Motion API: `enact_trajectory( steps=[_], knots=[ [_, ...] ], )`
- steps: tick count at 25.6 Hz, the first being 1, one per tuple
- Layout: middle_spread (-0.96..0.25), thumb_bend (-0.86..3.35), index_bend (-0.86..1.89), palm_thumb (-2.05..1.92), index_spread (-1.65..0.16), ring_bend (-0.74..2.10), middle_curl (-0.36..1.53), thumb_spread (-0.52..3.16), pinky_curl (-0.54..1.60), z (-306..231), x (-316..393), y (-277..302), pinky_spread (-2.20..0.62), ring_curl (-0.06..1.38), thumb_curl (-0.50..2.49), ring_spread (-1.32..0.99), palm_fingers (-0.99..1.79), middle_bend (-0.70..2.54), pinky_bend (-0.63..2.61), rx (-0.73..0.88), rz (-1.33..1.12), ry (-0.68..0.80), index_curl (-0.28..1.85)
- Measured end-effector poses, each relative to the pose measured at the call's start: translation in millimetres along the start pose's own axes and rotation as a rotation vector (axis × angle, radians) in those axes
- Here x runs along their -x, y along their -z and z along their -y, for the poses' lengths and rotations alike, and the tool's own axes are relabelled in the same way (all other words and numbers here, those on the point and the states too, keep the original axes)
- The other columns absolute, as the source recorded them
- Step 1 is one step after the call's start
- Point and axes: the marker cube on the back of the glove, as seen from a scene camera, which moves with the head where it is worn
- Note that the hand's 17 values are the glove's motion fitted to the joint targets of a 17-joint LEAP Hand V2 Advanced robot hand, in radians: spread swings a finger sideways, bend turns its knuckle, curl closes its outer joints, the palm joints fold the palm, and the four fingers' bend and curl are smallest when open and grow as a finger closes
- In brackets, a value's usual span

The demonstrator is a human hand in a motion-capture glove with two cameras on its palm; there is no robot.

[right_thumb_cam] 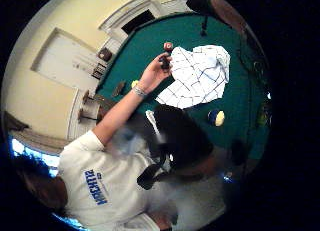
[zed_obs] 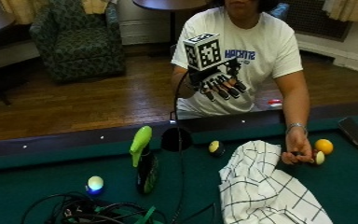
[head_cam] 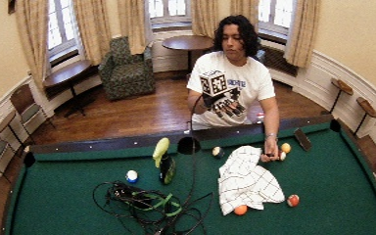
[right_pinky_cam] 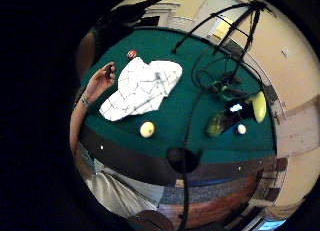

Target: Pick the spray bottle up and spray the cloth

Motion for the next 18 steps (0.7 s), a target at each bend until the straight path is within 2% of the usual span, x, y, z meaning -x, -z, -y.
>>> enact_trajectory(
  steps=[18],
  knots=[
    [-0.13,-0.01,0.17,0.42,-0.45,0.21,0.27,1.20,0.30,-44,-136,40,0.21,0.25,0.26,-0.14,0.45,0.19,0.30,-0.111,-0.068,-0.282,0.32]
  ],
)
